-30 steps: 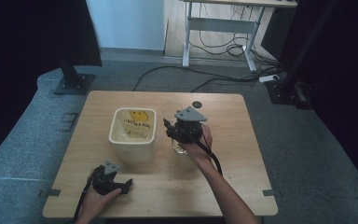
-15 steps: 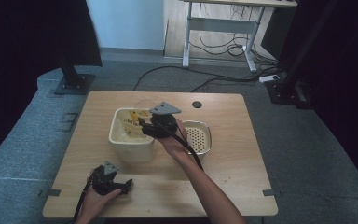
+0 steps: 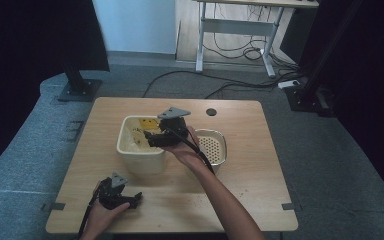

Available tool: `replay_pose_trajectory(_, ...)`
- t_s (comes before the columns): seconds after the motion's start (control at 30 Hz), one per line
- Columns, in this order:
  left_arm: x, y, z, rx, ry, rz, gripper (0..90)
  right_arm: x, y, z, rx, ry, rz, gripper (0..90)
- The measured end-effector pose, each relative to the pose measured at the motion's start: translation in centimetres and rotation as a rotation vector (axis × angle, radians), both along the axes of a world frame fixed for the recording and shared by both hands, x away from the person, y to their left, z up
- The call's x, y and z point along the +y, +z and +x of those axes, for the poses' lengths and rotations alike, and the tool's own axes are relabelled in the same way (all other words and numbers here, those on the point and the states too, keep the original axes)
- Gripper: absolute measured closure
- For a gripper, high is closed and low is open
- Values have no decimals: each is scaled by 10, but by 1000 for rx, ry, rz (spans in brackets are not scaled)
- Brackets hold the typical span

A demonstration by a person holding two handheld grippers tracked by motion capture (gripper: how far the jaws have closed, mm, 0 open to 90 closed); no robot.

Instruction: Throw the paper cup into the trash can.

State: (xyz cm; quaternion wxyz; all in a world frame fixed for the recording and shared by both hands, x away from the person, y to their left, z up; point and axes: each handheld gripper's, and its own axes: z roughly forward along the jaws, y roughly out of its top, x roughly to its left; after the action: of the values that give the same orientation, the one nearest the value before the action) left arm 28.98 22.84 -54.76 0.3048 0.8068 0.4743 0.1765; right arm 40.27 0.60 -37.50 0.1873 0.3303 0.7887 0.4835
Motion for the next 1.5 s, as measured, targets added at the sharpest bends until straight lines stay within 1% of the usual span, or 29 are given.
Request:
replay_pose_trajectory(0.07, 0, 0, 0, -1, 1, 0, 15, -6, 2, -3, -4, -2, 4, 164)
replay_pose_trajectory(0.17, 0, 0, 0, -1, 0, 1, 14, -20, 6, -11, -20, -5, 17, 172)
replay_pose_trajectory(0.3, 0, 0, 0, 0, -1, 1, 14, -44, 8, -26, -52, -14, 26, 192)
replay_pose_trajectory(0.47, 0, 0, 0, -1, 2, 1, 14, -76, 9, -44, -85, -34, 58, 219)
replay_pose_trajectory(0.57, 0, 0, 0, -1, 2, 1, 14, -89, 7, -53, -100, -44, 63, 225)
replay_pose_trajectory(0.63, 0, 0, 0, -1, 2, 1, 14, -100, 2, -60, -115, -54, 54, 229)
replay_pose_trajectory(0.77, 0, 0, 0, -1, 2, 1, 14, -119, -8, -72, -116, -70, 80, 239)
replay_pose_trajectory(1.1, 0, 0, 0, -1, 1, 0, 14, -161, -32, -98, -119, -106, 119, 249)
replay_pose_trajectory(1.33, 0, 0, 0, -1, 2, 0, 14, -181, -45, -108, -121, -135, 122, 256)
replay_pose_trajectory(1.4, 0, 0, 0, -1, 2, 0, 14, -187, -50, -110, -123, -145, 124, 257)
replay_pose_trajectory(1.5, 0, 0, 0, 0, 2, 0, 14, -192, -53, -111, -118, -155, 129, 257)
